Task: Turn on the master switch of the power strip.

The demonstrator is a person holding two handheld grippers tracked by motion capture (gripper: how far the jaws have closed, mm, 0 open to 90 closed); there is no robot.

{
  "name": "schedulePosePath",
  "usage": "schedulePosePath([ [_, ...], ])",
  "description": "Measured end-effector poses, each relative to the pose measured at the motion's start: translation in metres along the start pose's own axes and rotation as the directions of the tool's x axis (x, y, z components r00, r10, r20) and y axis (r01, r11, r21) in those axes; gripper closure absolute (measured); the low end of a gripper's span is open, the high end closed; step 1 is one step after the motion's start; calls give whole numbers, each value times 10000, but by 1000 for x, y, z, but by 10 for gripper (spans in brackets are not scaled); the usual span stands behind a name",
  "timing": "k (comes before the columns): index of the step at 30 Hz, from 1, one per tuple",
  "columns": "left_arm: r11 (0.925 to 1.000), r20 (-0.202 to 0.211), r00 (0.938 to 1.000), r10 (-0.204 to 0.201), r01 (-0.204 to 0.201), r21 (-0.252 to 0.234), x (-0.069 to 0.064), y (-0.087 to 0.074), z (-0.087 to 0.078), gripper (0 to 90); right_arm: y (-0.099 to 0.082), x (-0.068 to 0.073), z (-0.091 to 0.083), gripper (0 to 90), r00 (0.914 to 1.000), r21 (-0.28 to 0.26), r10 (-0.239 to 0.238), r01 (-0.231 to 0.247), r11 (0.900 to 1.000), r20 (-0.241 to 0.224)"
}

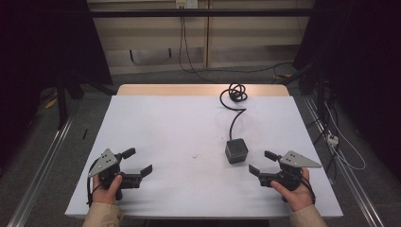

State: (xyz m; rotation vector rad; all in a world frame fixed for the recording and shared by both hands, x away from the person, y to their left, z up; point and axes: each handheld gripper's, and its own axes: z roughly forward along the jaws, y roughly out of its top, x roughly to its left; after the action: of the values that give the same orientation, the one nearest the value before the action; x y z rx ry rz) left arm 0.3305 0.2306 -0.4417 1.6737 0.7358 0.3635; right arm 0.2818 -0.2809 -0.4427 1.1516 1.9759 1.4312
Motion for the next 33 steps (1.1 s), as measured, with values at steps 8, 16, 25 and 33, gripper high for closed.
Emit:
schedulePosePath([
  [8, 10000, -18, 10000, 7, -7, 2, 0, 0, 0, 31, -4, -4, -4, 150, 9999, 77, 73, -73, 9999, 97],
  [16, 10000, -27, 10000, 11, -11, 3, 0, 0, 0, 31, -5, -7, -9, 150, 9997, 60, 106, -107, 9999, 206],
  [25, 10000, -40, 10000, -8, 8, 0, 0, 0, 0, 31, -8, -8, -12, 152, 9997, 144, 50, -53, 9999, 239],
  [33, 10000, -36, 10000, -33, 33, 16, 0, 0, 0, 31, -10, -8, -12, 152, 9997, 156, 97, -101, 9998, 237],
])
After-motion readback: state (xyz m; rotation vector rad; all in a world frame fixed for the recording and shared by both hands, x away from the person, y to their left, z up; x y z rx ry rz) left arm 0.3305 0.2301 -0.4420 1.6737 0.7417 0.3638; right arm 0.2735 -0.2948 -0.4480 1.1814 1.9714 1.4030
